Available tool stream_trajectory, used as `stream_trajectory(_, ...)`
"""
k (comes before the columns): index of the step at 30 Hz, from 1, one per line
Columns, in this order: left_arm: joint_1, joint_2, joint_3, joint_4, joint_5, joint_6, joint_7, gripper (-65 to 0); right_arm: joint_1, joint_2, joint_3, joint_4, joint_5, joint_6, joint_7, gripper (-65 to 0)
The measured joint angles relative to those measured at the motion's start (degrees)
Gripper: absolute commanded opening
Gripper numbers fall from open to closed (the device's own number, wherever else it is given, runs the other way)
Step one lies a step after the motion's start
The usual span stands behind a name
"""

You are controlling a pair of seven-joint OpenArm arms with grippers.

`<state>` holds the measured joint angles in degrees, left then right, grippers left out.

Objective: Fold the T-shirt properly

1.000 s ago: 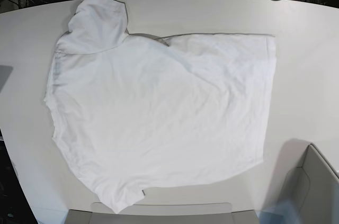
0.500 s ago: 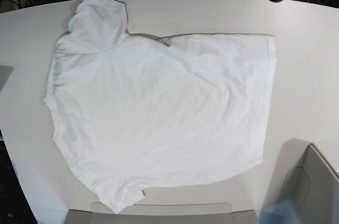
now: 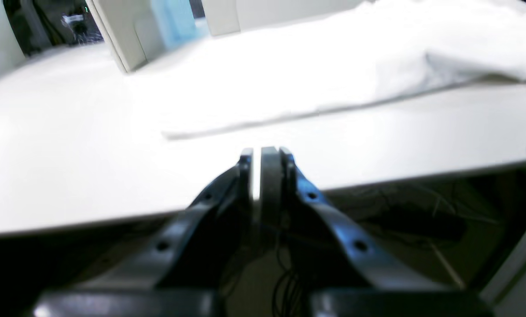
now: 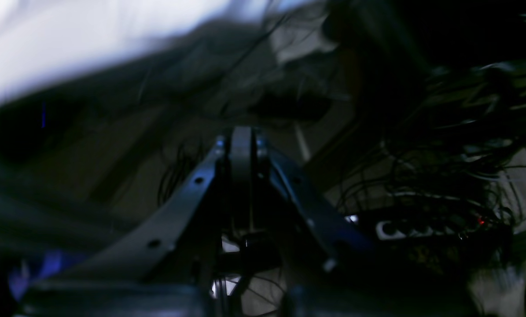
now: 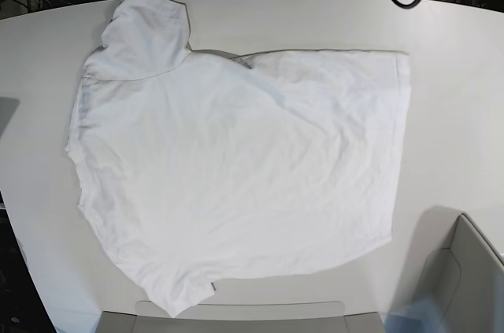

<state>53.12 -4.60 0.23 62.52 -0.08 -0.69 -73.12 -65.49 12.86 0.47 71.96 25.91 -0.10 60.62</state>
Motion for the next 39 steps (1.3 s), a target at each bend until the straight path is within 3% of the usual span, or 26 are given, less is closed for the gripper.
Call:
stream_trajectory(4,0.2,0.1,0.0,2.1,-0.1,0.0,0.1,-60.9,-5.7,6.8,-0.1,12.0,10.5,0.3,-6.7,-64.9)
stream_trajectory(8,0.2,0.2,0.0,3.4,0.0,0.0,0.1,-60.9,-7.2,14.4,0.1,18.7,15.6,0.1,-10.2,-64.0)
stream_trajectory(12,0.2,0.1,0.0,3.6,0.0,0.0,0.7,-60.9,-7.6,19.4,0.0,21.9,20.7,0.0,-15.6,-53.8)
stream_trajectory(16,0.2,0.2,0.0,5.4,0.0,0.1,2.6,-60.9,-7.3,22.1,-0.1,23.8,23.5,0.2,-16.2,-42.6)
stream_trajectory(19,0.2,0.1,0.0,6.8,0.0,0.1,3.8,-60.9,-4.8,23.9,-0.2,23.8,24.0,0.0,-17.1,-39.5)
stream_trajectory(23,0.2,0.1,0.0,8.4,0.0,0.1,6.3,-60.9,-0.5,24.8,-0.5,24.1,24.3,0.0,-17.5,-39.6)
stream_trajectory(27,0.1,-0.1,0.0,10.1,0.0,0.1,9.1,-60.9,5.9,24.1,-0.4,24.0,29.1,0.0,-28.8,-39.6)
stream_trajectory(30,0.0,0.0,0.0,11.1,0.0,0.1,10.4,-60.9,9.2,24.2,-0.1,24.0,31.5,0.0,-32.7,-39.6)
stream_trajectory(36,0.0,-0.2,0.0,11.2,0.0,0.1,10.6,-60.9,13.9,20.0,-0.3,19.9,32.6,-0.2,-37.3,-39.6)
stream_trajectory(39,-0.1,-0.2,0.0,11.2,0.0,0.1,10.6,-60.9,14.4,19.9,-0.3,17.6,32.6,0.0,-37.3,-39.6)
